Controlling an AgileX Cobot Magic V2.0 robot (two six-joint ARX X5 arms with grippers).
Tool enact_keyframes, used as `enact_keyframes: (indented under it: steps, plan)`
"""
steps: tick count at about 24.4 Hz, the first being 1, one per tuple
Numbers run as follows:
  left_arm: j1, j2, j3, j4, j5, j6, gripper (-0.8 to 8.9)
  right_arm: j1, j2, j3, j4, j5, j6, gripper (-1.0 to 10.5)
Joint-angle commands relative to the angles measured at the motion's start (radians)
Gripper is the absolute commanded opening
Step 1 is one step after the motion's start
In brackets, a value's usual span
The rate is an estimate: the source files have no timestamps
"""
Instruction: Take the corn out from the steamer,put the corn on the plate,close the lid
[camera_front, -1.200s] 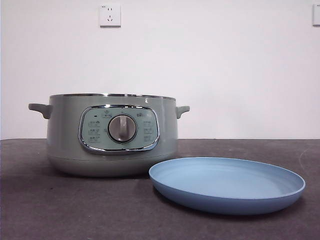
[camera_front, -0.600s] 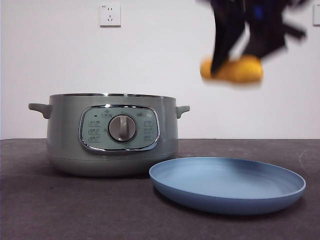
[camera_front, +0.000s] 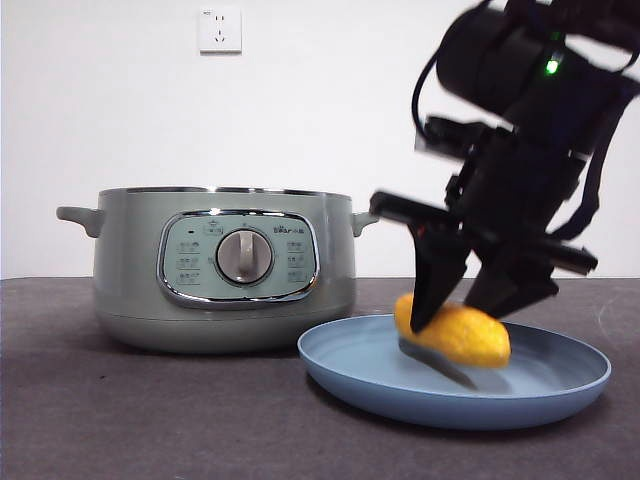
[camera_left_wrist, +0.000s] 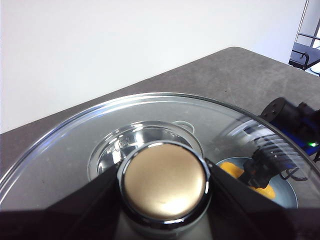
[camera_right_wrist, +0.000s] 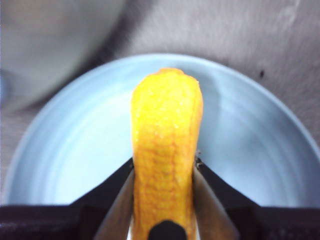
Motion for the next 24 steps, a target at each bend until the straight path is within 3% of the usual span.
enact_keyframes:
  steps: [1, 6, 8, 10, 11, 15, 24]
  plan:
    - [0.002, -0.012, 0.017, 0.043, 0.006, -0.002, -0.08, 0.004, 0.035, -0.010, 0.010, 0.000, 0.014, -0.1]
    - [0.002, -0.004, 0.017, 0.044, 0.005, -0.002, -0.08, 0.009, 0.047, -0.010, -0.008, 0.000, 0.023, 0.3]
    - [0.002, 0.012, 0.017, 0.045, 0.006, -0.002, -0.08, 0.010, 0.046, -0.010, -0.028, 0.000, 0.021, 2.2]
    - [0.002, 0.041, 0.013, 0.045, 0.019, 0.002, -0.08, 0.011, 0.040, -0.010, -0.029, 0.000, 0.018, 5.0]
    - [0.002, 0.059, 0.013, 0.047, 0.039, 0.002, -0.08, 0.011, 0.029, -0.010, -0.029, 0.000, 0.009, 5.8]
    - [0.002, 0.143, 0.013, 0.114, 0.055, 0.002, -0.08, 0.011, -0.085, -0.010, -0.044, 0.005, -0.010, 5.7]
    - [-0.001, 0.386, -0.029, 0.302, 0.124, 0.032, -0.08, 0.011, -0.578, -0.010, -0.172, 0.010, -0.022, 5.7]
